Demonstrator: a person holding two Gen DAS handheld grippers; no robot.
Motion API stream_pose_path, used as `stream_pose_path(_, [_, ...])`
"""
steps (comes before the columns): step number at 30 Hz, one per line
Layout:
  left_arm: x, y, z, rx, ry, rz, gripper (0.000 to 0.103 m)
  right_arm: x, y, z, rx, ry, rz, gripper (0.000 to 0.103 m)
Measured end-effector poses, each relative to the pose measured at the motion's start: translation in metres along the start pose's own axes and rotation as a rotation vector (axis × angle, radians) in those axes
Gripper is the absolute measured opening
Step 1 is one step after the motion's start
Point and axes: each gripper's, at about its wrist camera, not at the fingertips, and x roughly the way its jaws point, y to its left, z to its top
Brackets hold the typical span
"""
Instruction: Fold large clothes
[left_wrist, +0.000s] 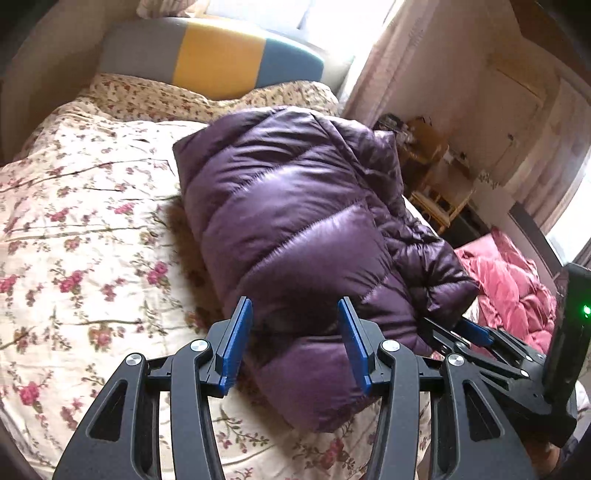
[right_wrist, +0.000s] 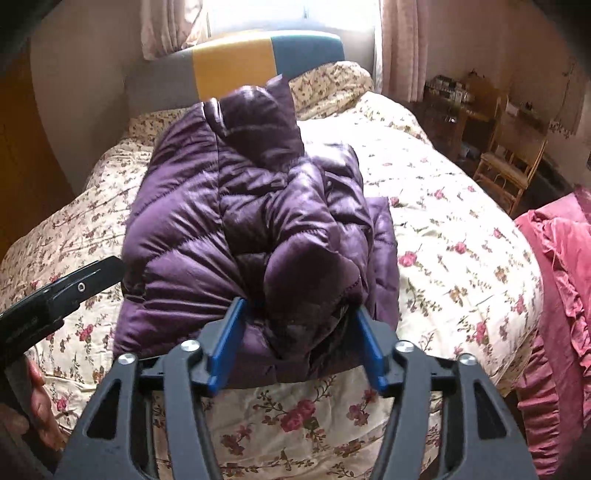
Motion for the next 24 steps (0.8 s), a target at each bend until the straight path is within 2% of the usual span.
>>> stream_pose_path(6, [-0.003, 0.007, 0.007, -0.02, -0.017, 0.023, 0.048, -0.016, 0.008, 0.015, -0.006, -0.052, -0.015, 0.067])
stream_pose_path(11, [0.0, 0.014, 0.012, -0.034, -0.017, 0.037, 0.048, -0.016, 0.014, 0.03, -0.006, -0.077, -0.017, 0.067])
stream_pose_path(20, [0.01, 0.023, 0.028, -0.03, -0.024, 0.059, 0.048, 0.006, 0.02, 0.05, -0.007, -0.069, -0.033, 0.067])
stream_pose_path(22, [0.014, 0.022, 0.033, -0.023, -0.024, 0.065, 0.048, 0.012, 0.022, 0.053, -0.011, -0.066, -0.039, 0.062])
stream_pose_path(24, [0.018, 0.022, 0.038, -0.019, -0.027, 0.069, 0.048, 0.02, 0.022, 0.056, -0.009, -0.056, -0.04, 0.048])
